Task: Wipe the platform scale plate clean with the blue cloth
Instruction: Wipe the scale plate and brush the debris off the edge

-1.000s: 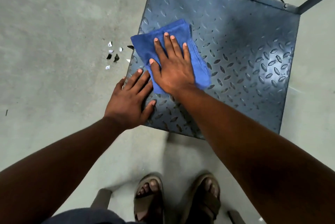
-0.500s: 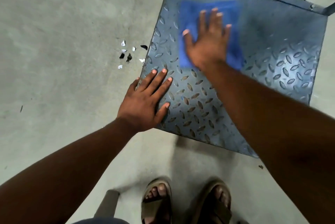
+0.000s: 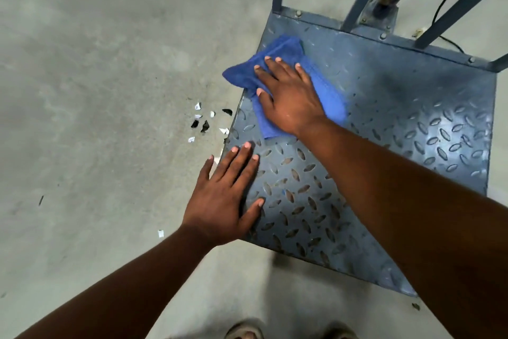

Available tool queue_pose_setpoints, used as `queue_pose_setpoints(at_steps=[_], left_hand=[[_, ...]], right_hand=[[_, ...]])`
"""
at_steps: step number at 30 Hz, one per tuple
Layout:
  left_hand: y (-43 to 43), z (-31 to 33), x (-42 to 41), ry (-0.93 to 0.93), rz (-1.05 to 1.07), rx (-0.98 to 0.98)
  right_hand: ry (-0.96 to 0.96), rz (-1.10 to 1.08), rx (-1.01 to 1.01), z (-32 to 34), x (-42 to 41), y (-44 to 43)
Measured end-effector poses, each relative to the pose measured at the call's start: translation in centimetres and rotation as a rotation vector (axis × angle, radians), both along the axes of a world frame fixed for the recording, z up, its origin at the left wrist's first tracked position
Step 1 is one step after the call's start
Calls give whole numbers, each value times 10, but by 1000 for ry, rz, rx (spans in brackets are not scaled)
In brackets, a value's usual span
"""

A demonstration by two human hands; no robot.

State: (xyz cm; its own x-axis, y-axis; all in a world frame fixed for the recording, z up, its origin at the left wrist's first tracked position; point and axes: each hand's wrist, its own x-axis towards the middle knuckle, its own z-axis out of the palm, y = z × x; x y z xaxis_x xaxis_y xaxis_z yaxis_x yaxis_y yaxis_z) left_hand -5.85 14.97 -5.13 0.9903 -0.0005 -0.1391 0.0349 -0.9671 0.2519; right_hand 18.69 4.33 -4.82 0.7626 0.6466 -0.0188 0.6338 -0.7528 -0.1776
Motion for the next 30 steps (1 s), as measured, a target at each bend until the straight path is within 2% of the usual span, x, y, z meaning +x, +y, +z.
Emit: queue_pose_setpoints(at_steps=[3, 6, 9, 12, 15, 18, 19, 22, 25, 30], left_hand=[[0, -3, 0, 6, 180, -67], [2, -10, 0, -43, 339, -209], [2, -13, 2, -40, 552, -319], [-2, -8, 2, 58, 631, -301], [-1, -6, 1, 63, 611, -298], [0, -6, 0, 74, 611, -295], [1, -7, 0, 74, 614, -299], [0, -8, 1, 85, 606, -295], [-1, -9, 2, 89, 600, -273], [0, -7, 2, 89, 591, -263]], right_hand=[[24, 123, 23, -2, -9, 7], [42, 450, 29, -2, -56, 1], [7, 617, 33, -7, -71, -3], [-22, 464, -5, -6, -29, 15], [38, 108, -32, 2, 37, 26], [-1, -267, -18, -3, 86, -7], [-14, -328, -15, -6, 91, -21], [-32, -292, 1, -11, 89, -42], [-1, -226, 11, -8, 105, -23], [127, -352, 20, 5, 135, 15]])
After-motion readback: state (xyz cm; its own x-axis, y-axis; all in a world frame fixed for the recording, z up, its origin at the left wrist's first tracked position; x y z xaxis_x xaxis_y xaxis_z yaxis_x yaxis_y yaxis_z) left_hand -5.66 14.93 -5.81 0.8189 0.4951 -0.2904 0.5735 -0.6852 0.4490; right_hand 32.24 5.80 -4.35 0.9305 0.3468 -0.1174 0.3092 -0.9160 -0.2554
